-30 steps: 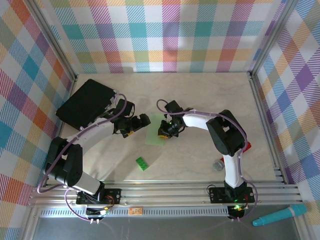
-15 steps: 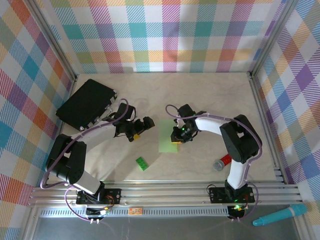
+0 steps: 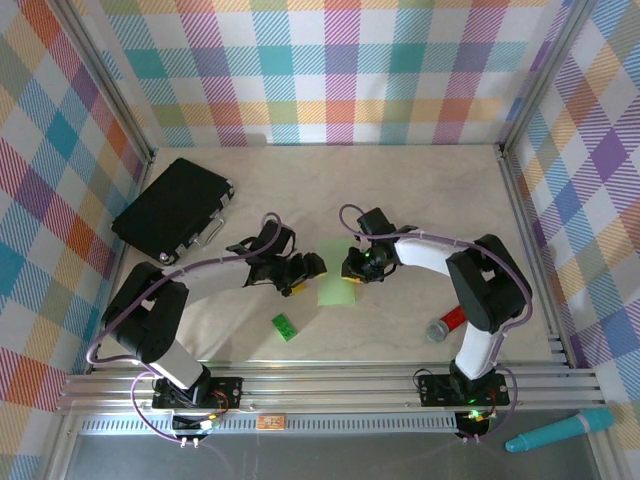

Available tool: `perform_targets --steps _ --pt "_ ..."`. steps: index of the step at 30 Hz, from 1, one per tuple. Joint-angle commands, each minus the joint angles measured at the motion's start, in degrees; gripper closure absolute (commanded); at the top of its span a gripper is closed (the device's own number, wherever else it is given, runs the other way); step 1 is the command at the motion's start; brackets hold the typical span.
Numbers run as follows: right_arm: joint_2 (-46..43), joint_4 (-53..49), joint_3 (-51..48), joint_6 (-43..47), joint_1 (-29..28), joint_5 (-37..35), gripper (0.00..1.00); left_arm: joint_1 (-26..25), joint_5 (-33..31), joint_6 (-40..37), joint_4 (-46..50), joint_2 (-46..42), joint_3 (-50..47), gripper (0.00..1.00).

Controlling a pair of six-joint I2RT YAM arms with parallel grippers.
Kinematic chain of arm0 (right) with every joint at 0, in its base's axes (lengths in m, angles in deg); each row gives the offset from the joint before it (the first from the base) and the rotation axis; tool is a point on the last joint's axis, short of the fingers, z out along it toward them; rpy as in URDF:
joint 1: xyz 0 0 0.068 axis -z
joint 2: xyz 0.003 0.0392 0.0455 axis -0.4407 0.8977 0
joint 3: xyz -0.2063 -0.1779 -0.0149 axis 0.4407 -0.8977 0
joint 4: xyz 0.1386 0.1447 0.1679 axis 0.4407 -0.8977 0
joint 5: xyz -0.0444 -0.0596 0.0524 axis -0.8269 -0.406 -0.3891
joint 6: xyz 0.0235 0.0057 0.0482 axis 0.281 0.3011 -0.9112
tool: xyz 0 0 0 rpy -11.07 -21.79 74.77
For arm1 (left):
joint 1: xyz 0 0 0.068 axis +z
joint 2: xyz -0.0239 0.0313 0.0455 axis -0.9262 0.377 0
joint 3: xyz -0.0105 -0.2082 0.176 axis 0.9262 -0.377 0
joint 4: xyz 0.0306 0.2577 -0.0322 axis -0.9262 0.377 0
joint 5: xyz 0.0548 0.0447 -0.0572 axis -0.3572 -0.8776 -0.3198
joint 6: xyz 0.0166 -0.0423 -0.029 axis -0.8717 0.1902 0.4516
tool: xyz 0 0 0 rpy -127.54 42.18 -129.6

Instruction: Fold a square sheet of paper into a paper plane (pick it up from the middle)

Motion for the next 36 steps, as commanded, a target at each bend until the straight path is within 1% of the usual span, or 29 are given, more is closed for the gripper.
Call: perform_targets --steps 1,4,7,9,14,21,28,31,36 --pt "2.18 -0.30 -0.79 -1.92 0.27 -0.54 0.81 -1.02 0.24 1.64 -0.96 0.64 -1.72 0.37" --pt "3.45 -0.44 -1.35 -2.45 0.43 -0.73 0.82 -1.87 1.23 2.59 -2.10 1.74 -2.31 0.49" --pt "4.31 -0.34 -2.20 -2.80 0.61 -0.64 0.82 -2.80 2.01 2.70 -2.32 2.87 -2.20 0.58" --pt "4.51 -0.30 -2.70 -2.87 0.74 -0.60 0.82 -3.52 2.05 2.44 -2.21 3.30 -2.15 0.62" --pt "4.58 -0.17 -3.28 -2.64 0.90 -0.38 0.83 -4.08 1.19 1.86 -1.15 4.27 -1.93 0.67" --pt "4.47 -0.05 -3.03 -2.35 1.05 -0.20 0.83 -4.21 0.30 0.58 -0.11 5.64 -0.95 0.66" --pt "4.26 -0.02 -3.11 -2.29 1.14 -0.11 0.83 -4.08 4.39 1.49 -4.26 6.39 1.64 0.67" --pt "4.21 -0.01 -3.11 -2.31 1.09 -0.11 0.83 -3.95 5.21 1.35 -4.40 6.98 3.29 0.67" --pt "3.90 0.24 -3.35 -2.47 1.22 -0.20 0.83 -2.27 6.53 2.09 -4.24 9.96 4.73 0.68"
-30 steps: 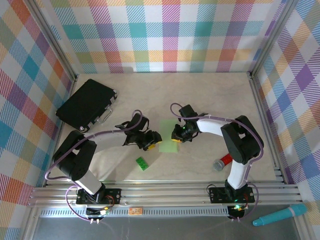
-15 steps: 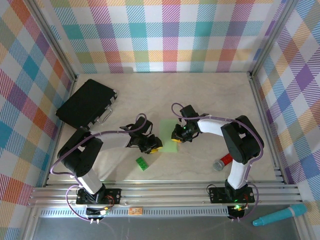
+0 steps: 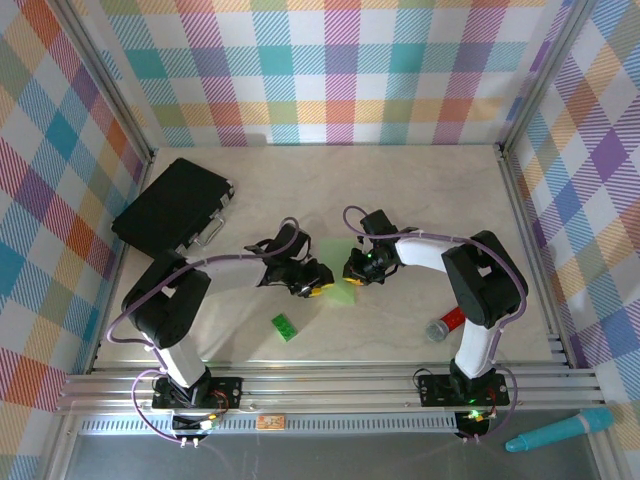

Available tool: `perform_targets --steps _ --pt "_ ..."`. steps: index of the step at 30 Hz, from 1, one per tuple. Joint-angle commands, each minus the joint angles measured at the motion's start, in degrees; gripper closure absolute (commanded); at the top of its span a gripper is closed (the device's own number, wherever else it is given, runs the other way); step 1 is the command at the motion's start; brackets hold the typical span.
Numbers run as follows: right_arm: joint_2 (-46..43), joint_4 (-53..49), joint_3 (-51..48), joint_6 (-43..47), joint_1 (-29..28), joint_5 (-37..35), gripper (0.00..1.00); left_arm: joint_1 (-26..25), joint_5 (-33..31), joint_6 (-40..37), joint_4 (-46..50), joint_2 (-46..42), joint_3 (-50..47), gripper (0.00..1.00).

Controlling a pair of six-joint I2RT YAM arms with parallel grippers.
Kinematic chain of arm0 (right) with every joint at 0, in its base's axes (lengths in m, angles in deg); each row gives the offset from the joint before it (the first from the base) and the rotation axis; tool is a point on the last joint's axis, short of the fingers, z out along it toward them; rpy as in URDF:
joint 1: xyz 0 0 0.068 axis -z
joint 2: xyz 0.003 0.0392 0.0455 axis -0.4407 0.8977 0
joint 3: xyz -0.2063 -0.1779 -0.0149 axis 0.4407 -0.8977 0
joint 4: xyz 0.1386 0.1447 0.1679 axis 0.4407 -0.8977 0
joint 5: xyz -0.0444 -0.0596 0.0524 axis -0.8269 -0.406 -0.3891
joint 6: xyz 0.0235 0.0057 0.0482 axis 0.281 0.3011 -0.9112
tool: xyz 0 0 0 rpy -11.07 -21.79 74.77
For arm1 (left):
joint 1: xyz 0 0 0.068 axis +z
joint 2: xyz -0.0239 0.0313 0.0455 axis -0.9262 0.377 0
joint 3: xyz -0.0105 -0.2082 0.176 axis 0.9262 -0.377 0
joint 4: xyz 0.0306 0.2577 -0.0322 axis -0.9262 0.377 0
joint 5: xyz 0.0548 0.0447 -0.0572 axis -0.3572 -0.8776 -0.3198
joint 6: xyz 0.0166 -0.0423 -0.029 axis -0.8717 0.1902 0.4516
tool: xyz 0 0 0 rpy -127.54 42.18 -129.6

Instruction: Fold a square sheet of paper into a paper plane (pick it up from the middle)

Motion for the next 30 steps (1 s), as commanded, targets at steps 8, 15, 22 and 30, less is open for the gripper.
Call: perform_targets --steps 8,15,22,30 --pt "1.89 -1.83 -2.54 -0.56 0.24 -2.76 0.83 2.74 3.04 0.33 0.80 4.53 3.26 0.72" --pt "1.37 -1.41 -2.92 -0.61 0.55 -2.89 0.83 5.65 3.96 -0.49 0.40 4.82 2.96 0.77" --pt "0.76 0.77 -3.90 -0.67 0.77 -1.62 0.82 6.47 5.61 -1.21 -0.08 7.50 4.27 0.86" --pt "-5.55 1.85 -2.98 4.41 1.75 -2.52 0.67 6.91 5.56 -0.78 0.04 6.59 3.86 0.98"
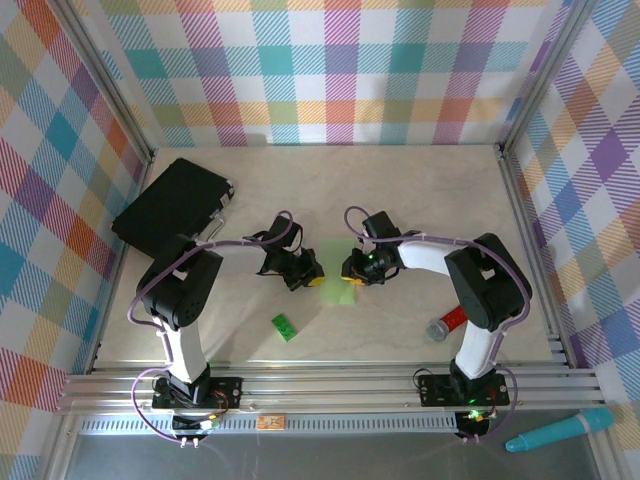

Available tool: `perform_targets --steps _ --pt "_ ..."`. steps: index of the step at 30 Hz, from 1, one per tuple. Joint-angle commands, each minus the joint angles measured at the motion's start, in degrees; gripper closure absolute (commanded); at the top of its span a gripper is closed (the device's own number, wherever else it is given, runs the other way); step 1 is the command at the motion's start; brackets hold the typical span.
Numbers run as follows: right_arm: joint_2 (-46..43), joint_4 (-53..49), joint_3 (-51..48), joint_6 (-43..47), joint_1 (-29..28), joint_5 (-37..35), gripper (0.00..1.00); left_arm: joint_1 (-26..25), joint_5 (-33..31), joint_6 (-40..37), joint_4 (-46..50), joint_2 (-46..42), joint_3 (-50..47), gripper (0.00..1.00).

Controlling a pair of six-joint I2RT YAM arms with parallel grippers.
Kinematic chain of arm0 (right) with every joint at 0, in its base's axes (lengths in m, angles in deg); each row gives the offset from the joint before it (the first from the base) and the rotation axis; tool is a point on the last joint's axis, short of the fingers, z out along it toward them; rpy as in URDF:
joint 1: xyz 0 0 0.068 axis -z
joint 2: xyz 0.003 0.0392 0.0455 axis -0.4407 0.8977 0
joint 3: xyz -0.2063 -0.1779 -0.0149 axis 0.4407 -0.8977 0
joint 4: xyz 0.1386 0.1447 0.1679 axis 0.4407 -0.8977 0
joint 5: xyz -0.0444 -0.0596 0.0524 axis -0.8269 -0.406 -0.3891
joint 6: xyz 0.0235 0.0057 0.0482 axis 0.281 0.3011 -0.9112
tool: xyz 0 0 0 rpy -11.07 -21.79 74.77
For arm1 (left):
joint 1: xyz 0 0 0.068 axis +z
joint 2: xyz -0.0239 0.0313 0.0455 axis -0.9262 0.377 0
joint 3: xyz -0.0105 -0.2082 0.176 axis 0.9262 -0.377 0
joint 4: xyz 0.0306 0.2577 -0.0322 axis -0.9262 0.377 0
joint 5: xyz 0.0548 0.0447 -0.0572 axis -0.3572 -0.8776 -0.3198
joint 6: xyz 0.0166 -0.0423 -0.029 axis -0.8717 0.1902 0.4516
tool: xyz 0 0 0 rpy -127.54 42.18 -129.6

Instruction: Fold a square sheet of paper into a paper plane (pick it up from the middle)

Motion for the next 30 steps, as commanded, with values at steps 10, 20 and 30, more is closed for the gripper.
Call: perform_targets --steps 10,20,30 --pt "-18.63 3.74 -5.80 16.79 0.97 -10.61 0.23 0.49 0.16 9.12 -6.38 -4.70 -2.39 1.00" --pt "-27.03 13.26 -15.09 25.03 -1.61 -11.82 0.17 -0.08 -1.78 14.13 -7.58 -4.91 -2.19 1.00" --pt "-24.14 14.53 -15.53 37.26 -9.84 -14.18 0.21 -0.92 -1.80 15.00 -6.83 -3.53 -0.90 1.00"
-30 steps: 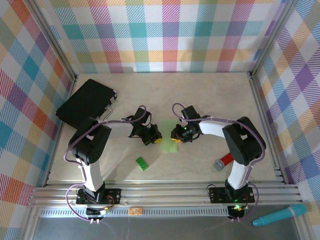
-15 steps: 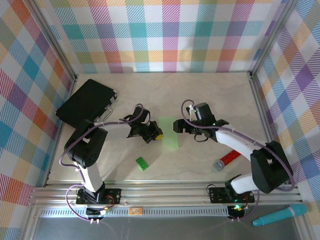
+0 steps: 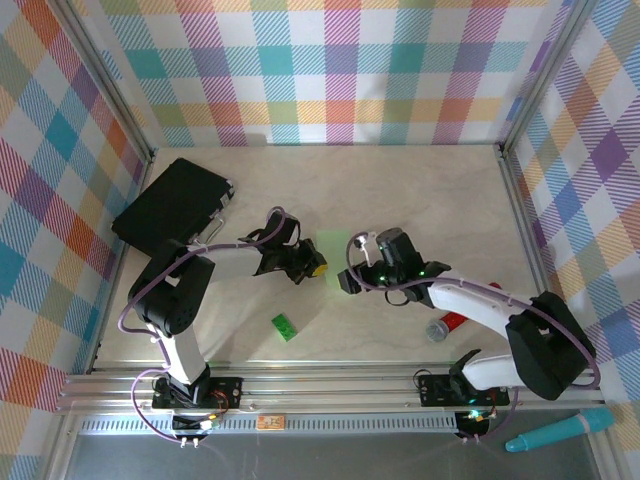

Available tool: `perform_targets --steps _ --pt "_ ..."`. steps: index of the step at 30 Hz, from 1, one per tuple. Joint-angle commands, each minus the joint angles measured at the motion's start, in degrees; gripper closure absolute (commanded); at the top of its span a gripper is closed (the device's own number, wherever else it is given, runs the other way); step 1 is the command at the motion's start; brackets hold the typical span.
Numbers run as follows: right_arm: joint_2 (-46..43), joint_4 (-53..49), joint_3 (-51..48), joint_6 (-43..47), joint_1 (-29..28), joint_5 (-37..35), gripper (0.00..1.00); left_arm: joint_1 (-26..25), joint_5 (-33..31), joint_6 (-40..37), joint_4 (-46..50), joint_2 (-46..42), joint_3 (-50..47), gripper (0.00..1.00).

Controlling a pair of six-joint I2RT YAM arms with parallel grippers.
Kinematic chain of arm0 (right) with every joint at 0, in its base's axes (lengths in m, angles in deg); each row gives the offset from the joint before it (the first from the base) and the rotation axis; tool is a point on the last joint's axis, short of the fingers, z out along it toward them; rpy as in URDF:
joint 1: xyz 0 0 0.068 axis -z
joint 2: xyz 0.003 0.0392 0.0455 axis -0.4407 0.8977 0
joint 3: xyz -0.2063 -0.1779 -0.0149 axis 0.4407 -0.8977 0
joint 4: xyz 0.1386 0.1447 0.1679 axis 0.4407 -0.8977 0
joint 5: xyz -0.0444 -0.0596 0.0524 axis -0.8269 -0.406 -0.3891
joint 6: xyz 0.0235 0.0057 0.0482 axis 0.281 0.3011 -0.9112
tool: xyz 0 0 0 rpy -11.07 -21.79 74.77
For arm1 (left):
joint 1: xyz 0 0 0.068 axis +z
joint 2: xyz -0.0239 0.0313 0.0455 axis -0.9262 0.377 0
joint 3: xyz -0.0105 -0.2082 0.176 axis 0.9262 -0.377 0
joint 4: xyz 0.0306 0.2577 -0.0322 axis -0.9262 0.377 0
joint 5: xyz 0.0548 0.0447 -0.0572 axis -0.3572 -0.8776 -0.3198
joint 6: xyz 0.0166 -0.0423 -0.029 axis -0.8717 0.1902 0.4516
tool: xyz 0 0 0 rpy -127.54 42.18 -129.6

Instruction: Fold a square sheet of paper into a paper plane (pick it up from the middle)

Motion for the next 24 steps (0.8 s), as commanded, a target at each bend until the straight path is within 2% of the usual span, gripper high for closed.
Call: perform_targets --steps 1,9,15,19,24 --pt "2.38 0.67 1.78 7.49 -2.35 -0.73 0.22 -0.56 -0.13 1.62 0.72 0.21 0.84 1.00" --pt "9.83 -0.72 6.11 12.01 -7.19 -4.91 0.23 -0.83 0.11 1.62 1.07 0.55 1.19 1.00" --pt "15.05 -4.71 10.29 13.03 -8.30 -10.31 0.24 -0.83 0.13 1.20 1.53 0.83 1.28 1.00" --pt "14.52 -4.07 9.60 13.71 -8.32 -15.08 0.27 -0.83 0.03 1.10 1.85 1.18 1.20 1.00" --pt "11.73 -4.09 7.73 14.27 -8.33 -15.74 0.32 -0.80 -0.16 0.72 2.04 1.59 1.33 1.00"
